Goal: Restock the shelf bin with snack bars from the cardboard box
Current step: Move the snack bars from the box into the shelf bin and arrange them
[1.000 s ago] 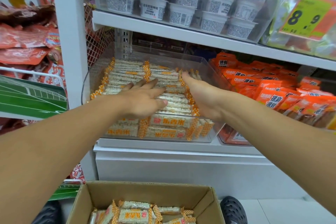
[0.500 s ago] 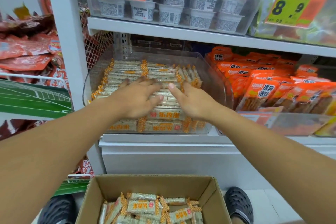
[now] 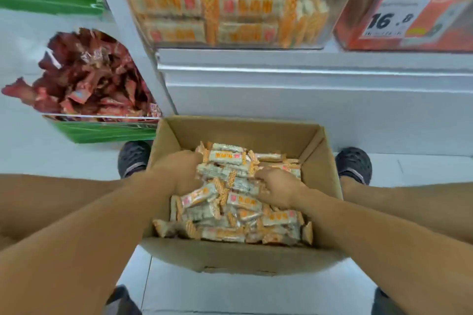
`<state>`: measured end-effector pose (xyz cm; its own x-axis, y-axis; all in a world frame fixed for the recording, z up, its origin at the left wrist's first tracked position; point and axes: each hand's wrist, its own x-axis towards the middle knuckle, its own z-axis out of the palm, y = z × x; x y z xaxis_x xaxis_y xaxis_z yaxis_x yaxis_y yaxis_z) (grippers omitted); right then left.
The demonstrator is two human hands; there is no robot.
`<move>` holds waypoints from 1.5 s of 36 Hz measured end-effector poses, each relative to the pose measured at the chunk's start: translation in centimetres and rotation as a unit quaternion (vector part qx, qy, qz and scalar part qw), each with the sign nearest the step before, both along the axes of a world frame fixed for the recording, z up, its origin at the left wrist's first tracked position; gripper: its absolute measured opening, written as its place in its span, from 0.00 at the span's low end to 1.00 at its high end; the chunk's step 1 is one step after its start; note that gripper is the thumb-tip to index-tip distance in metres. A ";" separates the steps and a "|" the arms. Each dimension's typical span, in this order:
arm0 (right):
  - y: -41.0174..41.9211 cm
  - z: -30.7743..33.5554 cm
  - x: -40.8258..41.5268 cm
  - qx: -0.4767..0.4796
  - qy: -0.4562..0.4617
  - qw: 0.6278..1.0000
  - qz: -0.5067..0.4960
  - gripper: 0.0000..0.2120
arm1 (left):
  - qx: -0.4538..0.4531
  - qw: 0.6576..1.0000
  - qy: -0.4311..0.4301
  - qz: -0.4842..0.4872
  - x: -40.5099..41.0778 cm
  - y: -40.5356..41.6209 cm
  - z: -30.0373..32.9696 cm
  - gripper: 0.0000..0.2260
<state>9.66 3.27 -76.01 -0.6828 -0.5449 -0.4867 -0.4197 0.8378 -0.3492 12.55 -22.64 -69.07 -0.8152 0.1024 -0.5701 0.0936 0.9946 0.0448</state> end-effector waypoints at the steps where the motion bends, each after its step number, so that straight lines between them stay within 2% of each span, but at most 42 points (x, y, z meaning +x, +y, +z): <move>1: 0.3 -0.9 0.4 0.001 -0.017 0.999 -0.027 0.27 | 0.004 0.999 -0.026 0.034 1.3 0.0 -1.6 0.27; 4: 0.4 -2.5 0.9 -0.012 -0.067 0.992 -0.109 0.30 | -0.008 0.996 -0.073 0.056 4.1 0.4 -5.1 0.30; 6: 0.0 -3.1 0.7 -0.018 -0.111 0.984 -0.137 0.37 | -0.008 0.992 -0.102 0.067 4.4 0.8 -6.2 0.33; 8: -0.5 -3.6 0.6 -0.006 -0.128 0.986 -0.104 0.45 | 0.006 0.990 -0.112 0.091 3.9 1.1 -6.8 0.34; 11: -1.3 -4.2 0.8 0.037 -0.101 0.994 -0.012 0.49 | 0.025 0.986 -0.109 0.125 3.1 1.4 -7.6 0.35; 16: -3.8 -5.3 1.8 0.096 -0.058 0.993 -0.033 0.49 | 0.056 0.968 -0.125 0.210 2.6 1.8 -8.7 0.35; 20: -4.8 -5.8 2.2 0.131 -0.077 0.988 -0.034 0.40 | 0.079 0.965 -0.106 0.229 2.0 2.4 -8.8 0.38; 22: -4.8 -5.2 2.0 0.125 -0.091 0.987 -0.039 0.28 | 0.110 0.951 -0.108 0.266 1.6 2.5 -8.2 0.37; 23: -4.7 -4.7 1.8 0.113 -0.109 0.986 -0.054 0.23 | 0.133 0.939 -0.117 0.296 1.4 2.6 -7.9 0.33; 25: -4.3 -3.9 1.4 0.082 -0.155 0.981 -0.082 0.19 | 0.181 0.910 -0.123 0.353 1.0 2.9 -7.5 0.18; 28: -2.9 -3.5 1.0 -0.012 -0.249 0.951 -0.183 0.09 | 0.236 0.872 -0.140 0.405 1.0 3.3 -7.2 0.19; 31: -1.6 -3.4 0.9 -0.054 -0.267 0.931 -0.243 0.05 | 0.274 0.840 -0.153 0.443 1.3 3.7 -6.8 0.13; 32: -1.4 -3.5 0.9 -0.053 -0.269 0.931 -0.243 0.06 | 0.277 0.832 -0.165 0.451 1.4 4.0 -6.4 0.11; 34: -1.5 -3.8 1.0 -0.045 -0.273 0.933 -0.232 0.16 | 0.279 0.823 -0.179 0.462 1.7 4.5 -6.3 0.20; 36: -2.1 -4.2 1.3 -0.036 -0.264 0.933 -0.242 0.20 | 0.283 0.817 -0.188 0.466 1.8 5.0 -6.0 0.27; 41: -4.6 -4.4 2.8 0.057 -0.179 0.967 -0.169 0.33 | 0.299 0.810 -0.195 0.466 1.7 5.4 -5.9 0.27; 42: -5.1 -4.5 2.9 0.063 -0.161 0.973 -0.154 0.33 | 0.296 0.812 -0.191 0.465 1.7 5.4 -6.0 0.27; 44: -5.7 -4.3 2.9 0.057 -0.130 0.980 -0.136 0.23 | 0.299 0.812 -0.180 0.468 1.6 5.2 -6.2 0.27; 46: -6.0 -4.1 2.6 0.050 -0.141 0.979 -0.138 0.20 | 0.312 0.803 -0.167 0.480 1.4 5.0 -6.5 0.26; 49: -5.4 -3.8 1.7 0.027 -0.188 0.965 -0.181 0.16 | 0.320 0.793 -0.165 0.491 1.3 4.8 -6.5 0.25; 52: -4.1 -3.9 1.6 -0.016 -0.258 0.940 -0.221 0.11 | 0.307 0.799 -0.168 0.489 1.2 4.9 -6.3 0.27; 54: -3.3 -4.0 1.8 -0.036 -0.293 0.920 -0.258 0.12 | 0.307 0.796 -0.178 0.490 1.3 5.0 -6.4 0.27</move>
<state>11.47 -0.05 -80.05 -0.4923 -0.2665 -0.8286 0.3052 0.8387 -0.4511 13.86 -17.69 -75.46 -0.4733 -0.1343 -0.8706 -0.8411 0.3624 0.4014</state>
